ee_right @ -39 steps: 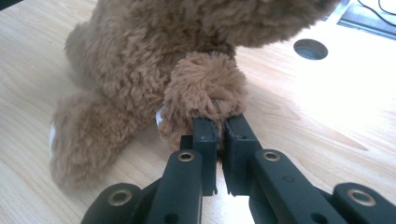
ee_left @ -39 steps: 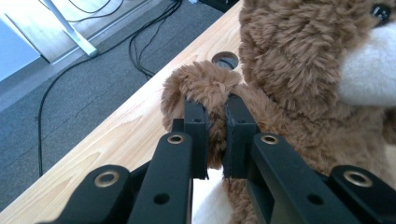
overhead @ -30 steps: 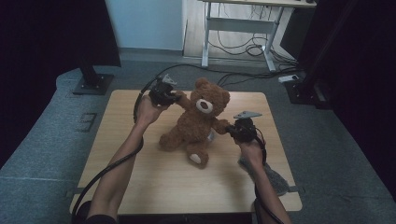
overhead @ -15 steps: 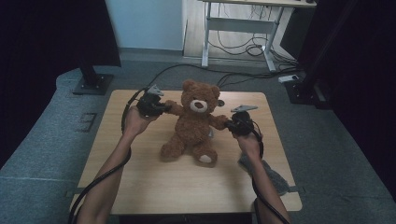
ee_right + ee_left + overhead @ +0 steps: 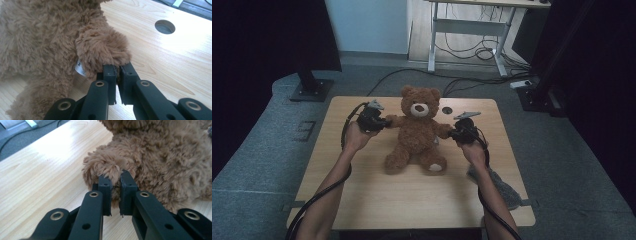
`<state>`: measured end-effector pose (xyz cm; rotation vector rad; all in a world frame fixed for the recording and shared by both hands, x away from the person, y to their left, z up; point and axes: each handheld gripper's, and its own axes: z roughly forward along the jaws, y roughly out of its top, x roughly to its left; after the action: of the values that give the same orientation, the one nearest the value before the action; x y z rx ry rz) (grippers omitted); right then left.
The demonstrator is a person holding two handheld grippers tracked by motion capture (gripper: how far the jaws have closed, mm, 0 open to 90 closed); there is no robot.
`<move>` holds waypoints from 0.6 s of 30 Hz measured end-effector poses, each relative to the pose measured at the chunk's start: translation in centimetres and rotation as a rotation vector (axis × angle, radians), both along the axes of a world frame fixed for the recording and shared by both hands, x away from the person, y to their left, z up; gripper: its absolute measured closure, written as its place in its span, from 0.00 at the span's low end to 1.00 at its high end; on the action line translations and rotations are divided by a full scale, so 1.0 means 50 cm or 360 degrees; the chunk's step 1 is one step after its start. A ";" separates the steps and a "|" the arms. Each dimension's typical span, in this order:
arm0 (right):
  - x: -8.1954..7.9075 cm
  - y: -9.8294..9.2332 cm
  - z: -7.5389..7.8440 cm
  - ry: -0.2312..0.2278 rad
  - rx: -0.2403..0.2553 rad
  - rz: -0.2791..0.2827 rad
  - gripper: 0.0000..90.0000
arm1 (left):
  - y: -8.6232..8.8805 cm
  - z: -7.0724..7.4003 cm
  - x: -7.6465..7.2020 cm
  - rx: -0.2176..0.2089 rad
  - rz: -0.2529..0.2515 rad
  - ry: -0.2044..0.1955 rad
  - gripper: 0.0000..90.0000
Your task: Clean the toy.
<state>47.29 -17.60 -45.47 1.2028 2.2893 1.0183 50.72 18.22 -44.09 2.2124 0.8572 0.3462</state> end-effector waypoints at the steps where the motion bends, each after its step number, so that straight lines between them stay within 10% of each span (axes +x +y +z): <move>1: 0.000 0.001 -0.001 0.0001 -0.0004 0.0002 0.94 | 0.000 -0.002 0.000 -0.0006 -0.0002 0.0005 0.91; 18: 0.011 -0.005 -0.018 0.0064 0.0006 -0.0003 0.94 | -0.019 -0.023 0.005 -0.0040 -0.0030 0.0030 0.90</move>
<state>47.82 -17.86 -46.40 1.2374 2.3176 1.0073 50.96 17.27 -45.27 2.2022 0.8461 0.3042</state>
